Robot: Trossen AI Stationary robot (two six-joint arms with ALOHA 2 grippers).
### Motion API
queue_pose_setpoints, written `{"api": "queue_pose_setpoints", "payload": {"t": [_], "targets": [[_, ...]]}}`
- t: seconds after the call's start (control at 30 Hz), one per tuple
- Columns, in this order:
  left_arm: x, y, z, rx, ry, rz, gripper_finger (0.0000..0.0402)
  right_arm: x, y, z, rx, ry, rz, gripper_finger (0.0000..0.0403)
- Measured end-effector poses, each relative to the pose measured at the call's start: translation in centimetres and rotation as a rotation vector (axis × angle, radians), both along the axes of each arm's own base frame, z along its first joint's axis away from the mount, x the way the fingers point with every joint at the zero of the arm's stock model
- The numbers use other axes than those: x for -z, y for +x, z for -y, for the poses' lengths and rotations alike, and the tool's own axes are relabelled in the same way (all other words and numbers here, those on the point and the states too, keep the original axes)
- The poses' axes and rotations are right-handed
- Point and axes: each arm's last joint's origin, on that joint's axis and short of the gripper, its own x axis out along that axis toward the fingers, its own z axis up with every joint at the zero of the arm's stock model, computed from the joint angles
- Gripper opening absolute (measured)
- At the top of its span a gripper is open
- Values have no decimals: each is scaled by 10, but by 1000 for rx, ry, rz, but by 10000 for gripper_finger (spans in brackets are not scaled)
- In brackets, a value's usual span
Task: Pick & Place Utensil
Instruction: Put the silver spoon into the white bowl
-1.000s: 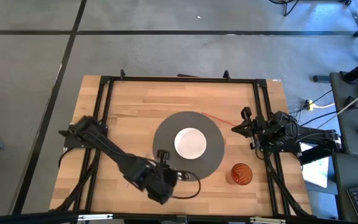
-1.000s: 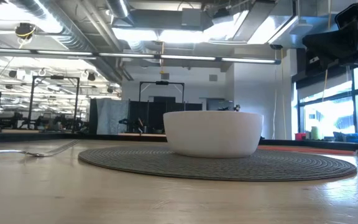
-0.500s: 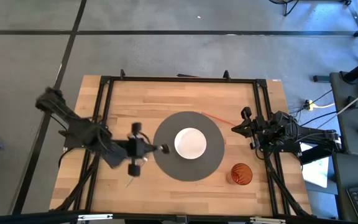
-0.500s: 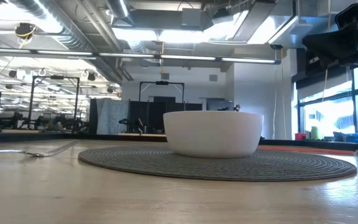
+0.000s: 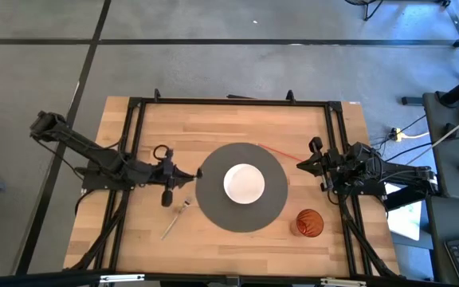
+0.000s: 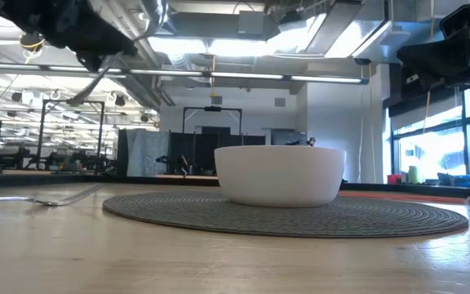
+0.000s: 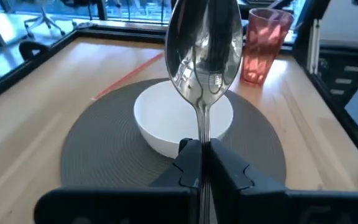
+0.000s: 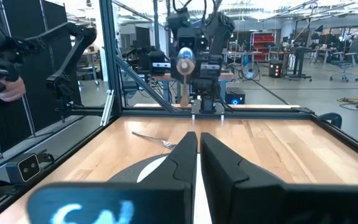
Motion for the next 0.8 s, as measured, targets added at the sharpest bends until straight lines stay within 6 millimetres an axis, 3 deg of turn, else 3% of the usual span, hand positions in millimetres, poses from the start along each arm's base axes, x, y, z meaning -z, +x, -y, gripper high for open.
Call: {"api": "queue_pose_setpoints", "payload": {"t": [0.17,0.33,0.47,0.57,0.7,0.8], "targets": [[-10,10,-3,-42,-62,16,8,0,0,0,0,0,2,23],[-52,41,-2,-79,-10,-47,6,-1,0,0,0,-1,7,23],[-91,86,2,-105,76,-203,6,-1,0,0,0,-1,7,23],[-108,126,3,-161,158,-401,6,-1,0,0,-1,0,7,23],[-109,177,7,-153,298,-667,6,-1,0,0,-2,1,6,23],[-98,212,14,-81,397,-823,6,0,0,0,-3,3,1,23]]}}
